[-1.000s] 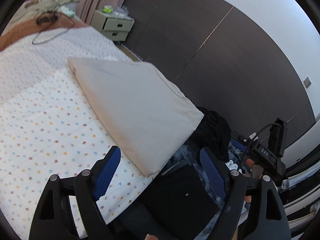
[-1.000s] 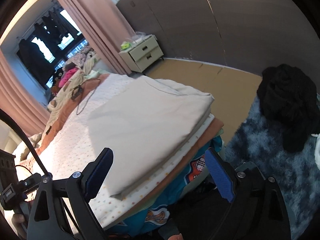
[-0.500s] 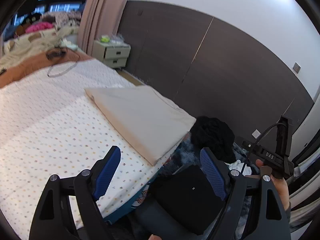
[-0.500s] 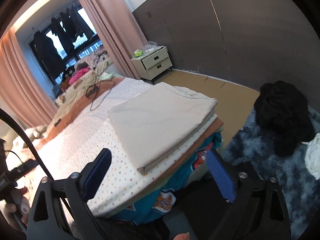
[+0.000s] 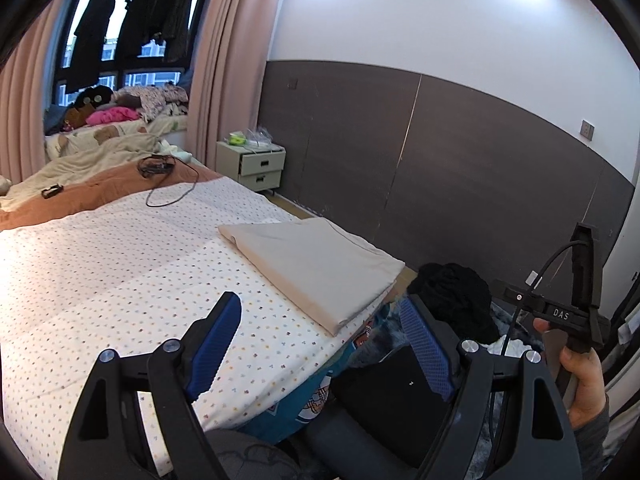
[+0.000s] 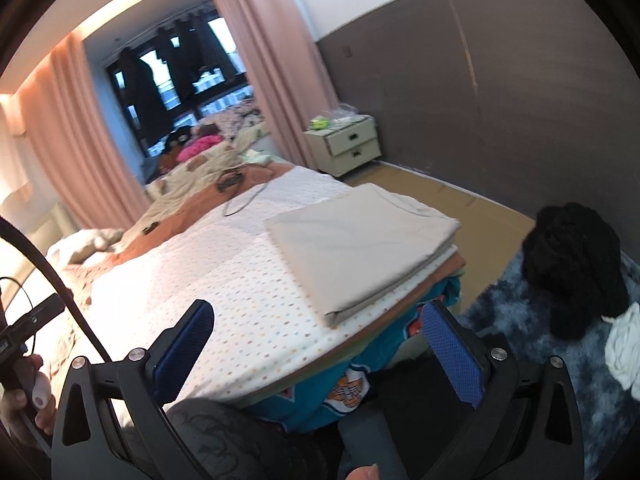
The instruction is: Fold large clothes
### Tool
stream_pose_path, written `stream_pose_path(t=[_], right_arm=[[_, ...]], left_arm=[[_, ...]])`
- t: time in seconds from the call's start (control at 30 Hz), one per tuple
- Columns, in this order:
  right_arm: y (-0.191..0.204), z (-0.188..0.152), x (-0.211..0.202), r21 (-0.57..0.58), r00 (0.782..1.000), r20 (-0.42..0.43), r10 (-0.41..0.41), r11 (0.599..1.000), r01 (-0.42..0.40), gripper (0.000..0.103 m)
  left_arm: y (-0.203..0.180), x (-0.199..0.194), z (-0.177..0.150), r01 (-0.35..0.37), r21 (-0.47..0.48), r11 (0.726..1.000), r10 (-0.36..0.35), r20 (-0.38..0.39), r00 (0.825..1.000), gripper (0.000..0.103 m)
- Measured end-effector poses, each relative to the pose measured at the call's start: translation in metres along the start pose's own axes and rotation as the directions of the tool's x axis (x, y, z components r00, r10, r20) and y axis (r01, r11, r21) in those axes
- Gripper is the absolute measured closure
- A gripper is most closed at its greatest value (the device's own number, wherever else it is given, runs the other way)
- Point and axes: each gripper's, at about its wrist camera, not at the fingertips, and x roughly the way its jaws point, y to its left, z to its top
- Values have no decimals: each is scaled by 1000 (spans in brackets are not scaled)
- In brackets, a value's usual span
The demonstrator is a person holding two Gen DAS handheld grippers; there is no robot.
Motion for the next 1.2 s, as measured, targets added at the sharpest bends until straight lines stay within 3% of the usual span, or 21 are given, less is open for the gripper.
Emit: stream_pose_path(t=[0.3,0.37,0.47,0.6,1.03,1.2], right_arm=[[22,-30,-33,-69,995,96,-9,997,16,0],[26,-39,-35,-78,995,104,-1,997,9,0],[33,-53,-42,-94,992,124,7,996,5,0],[41,-69,-47,-118,991,129,31,993,-16,0],[69,-111,-64,-181,985,162,61,983,-31,0],[78,-130,-61,-202,984,170,60,979,-25,0]], left_arm=[[0,-55,-23,-67,11,998,66,85,994,19],[0,-68,-29,-73,13,997,71,105,992,8],[0,-89,-41,-102,9,995,100,168,981,0],[1,-112,-54,-136,-2,991,133,214,968,0],[-5,-166,-105,-228,16,974,217,248,944,0],[-4,-183,-123,-231,-5,973,224,270,936,0]])
